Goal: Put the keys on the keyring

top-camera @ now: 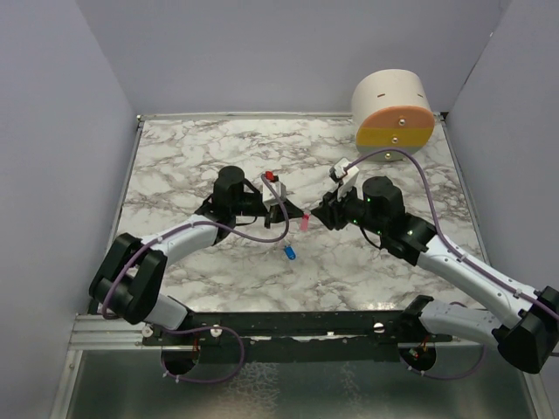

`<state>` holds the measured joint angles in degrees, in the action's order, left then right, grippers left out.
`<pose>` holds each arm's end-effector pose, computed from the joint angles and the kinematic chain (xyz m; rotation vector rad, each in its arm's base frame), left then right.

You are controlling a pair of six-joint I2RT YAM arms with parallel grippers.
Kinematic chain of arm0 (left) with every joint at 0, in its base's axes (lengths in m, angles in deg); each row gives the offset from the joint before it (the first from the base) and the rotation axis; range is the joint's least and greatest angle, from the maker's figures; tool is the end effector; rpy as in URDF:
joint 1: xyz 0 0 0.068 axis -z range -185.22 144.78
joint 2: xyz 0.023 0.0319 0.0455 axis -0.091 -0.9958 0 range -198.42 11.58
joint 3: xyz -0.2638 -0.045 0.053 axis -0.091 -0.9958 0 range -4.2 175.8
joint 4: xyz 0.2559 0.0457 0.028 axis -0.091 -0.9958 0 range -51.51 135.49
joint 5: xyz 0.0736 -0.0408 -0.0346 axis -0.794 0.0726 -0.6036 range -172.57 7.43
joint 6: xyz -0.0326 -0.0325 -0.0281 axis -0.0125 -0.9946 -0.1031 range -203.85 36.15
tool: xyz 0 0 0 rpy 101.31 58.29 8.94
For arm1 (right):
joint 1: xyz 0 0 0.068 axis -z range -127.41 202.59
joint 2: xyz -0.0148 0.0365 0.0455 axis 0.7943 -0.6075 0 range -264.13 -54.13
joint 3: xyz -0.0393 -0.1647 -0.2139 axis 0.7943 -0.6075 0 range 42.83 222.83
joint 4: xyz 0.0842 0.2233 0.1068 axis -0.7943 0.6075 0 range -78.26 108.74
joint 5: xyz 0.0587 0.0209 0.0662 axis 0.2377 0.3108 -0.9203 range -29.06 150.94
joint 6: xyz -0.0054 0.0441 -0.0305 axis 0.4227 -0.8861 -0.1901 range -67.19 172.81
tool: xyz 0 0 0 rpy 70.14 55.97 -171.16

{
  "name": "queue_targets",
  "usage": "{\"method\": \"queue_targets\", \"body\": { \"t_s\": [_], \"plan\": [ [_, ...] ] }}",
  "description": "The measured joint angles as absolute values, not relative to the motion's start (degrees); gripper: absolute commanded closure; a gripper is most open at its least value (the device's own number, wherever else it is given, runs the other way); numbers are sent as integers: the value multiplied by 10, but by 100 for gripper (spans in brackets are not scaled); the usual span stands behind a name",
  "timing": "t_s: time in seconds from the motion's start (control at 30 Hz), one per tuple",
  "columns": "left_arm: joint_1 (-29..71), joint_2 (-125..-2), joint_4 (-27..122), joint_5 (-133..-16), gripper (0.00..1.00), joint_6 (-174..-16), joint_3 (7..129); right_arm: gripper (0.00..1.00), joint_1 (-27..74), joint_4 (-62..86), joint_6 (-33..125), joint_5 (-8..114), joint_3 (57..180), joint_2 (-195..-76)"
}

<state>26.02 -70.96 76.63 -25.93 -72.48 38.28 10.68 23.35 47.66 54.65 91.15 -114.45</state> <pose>0.2447 -0.1834 0.2490 1.2818 1.2357 -1.0968 0.1773 0.1642 0.3067 -0.7115 1.9090 0.6343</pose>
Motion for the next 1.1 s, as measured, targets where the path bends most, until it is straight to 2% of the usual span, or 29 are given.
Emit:
{"method": "queue_targets", "body": {
  "t_s": [0.57, 1.1],
  "plan": [
    [245, -748, 717, -153, 100, -730, 436, 69, 106, 238, 497, 511, 911, -1168],
    [244, -777, 694, -120, 100, -730, 464, 89, 100, 241, 502, 506, 911, -1175]
  ]
}}
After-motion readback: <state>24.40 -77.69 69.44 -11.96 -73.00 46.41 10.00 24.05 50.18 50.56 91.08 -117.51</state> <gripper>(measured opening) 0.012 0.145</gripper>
